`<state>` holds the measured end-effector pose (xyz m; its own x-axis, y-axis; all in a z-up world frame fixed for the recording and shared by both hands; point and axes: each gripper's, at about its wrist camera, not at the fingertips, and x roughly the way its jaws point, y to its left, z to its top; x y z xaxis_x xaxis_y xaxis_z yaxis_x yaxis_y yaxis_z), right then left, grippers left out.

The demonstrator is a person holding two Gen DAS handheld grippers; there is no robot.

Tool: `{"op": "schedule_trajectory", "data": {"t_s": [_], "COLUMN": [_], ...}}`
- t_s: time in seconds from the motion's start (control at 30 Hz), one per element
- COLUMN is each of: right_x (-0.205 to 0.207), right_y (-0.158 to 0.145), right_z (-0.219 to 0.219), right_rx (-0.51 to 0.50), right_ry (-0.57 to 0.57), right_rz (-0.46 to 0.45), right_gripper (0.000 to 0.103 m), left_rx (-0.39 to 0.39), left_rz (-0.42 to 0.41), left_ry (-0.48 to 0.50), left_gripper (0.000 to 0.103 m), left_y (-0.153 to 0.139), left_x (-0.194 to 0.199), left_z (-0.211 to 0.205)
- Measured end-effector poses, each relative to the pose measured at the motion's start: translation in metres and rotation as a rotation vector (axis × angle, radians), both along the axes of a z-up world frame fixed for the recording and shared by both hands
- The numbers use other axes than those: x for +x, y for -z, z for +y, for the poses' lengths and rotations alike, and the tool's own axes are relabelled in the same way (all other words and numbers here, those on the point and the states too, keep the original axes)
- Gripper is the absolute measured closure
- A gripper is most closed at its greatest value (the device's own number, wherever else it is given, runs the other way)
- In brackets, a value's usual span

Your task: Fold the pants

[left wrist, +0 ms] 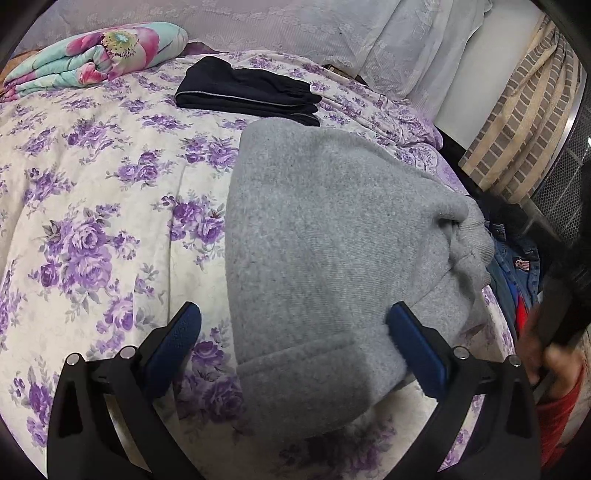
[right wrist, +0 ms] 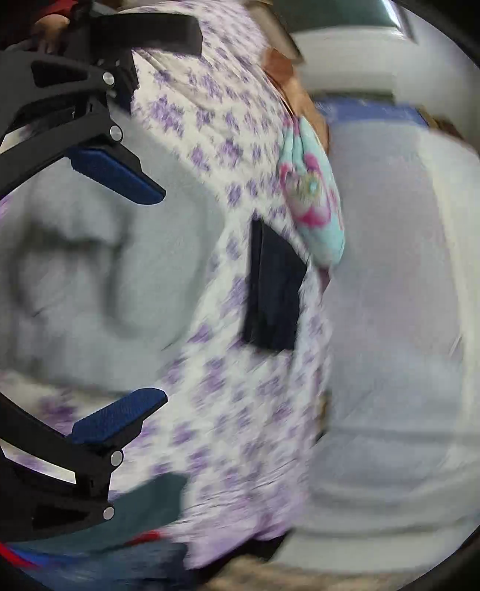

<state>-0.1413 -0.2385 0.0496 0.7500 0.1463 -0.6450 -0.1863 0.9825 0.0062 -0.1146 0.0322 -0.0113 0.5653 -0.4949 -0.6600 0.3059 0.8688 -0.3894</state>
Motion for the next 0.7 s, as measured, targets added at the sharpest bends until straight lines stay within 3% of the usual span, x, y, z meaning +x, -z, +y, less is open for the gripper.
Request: {"op": "schedule_trajectory", "data": {"t_s": [0.03,0.07,0.1,0.17,0.33,0.43,0.5,0.57,0.63,0.7], "right_x": [0.011,0.015,0.014,0.011,-0.046,-0.043,-0.025,-0.03,-0.031,-0.034], "right_y": [0.021,0.041,0.041,0.027,-0.016,0.005,0.026,0.019,0.022,0.021], "right_z": [-0.004,-0.018,-0.031,-0.04,-0.034,-0.025,-0.024,-0.027,-0.023,-0.017], "right_rx": [-0.016,0.094,0.179,0.198,0.083,-0.058,-0.06,-0.052,-0.08,-0.116], "right_ry": [0.009,-0.002,0.004,0.038,0.026,0.052,0.051,0.07,0.078,0.086], "right_rz": [0.085,0.122,0.123,0.118,-0.141,-0.131,-0.035,-0.096,-0.106,-0.125], "right_gripper": [0.003,0.003,0.003,0.003,0.003,0.003,0.003,0.003,0.003,0.003], "left_rx": [-0.001,0.003,0.007,0.007,0.022,0.108,0.151,0.21,0.275,0.32], "left_rz": [0.001,0.001,0.001,-0.002,-0.032,-0.167,-0.244,-0.28,-0.29,-0.196], "left_ry": [0.0,0.0,0.001,0.0,-0.029,-0.093,-0.113,-0.095,-0.057,-0.013], "left_gripper": [0.004,0.004,0.004,0.004,0.004,0.004,0.004,0.004,0.004,0.004], "left_y": [0.0,0.0,0.001,0.0,-0.011,-0.045,-0.071,-0.088,-0.088,-0.063], "left_x": [0.0,0.0,0.0,-0.001,-0.009,-0.012,-0.007,0.003,0.015,0.042], "left_z": [0.0,-0.001,-0.001,-0.001,0.008,0.013,0.008,-0.011,-0.036,-0.066]}}
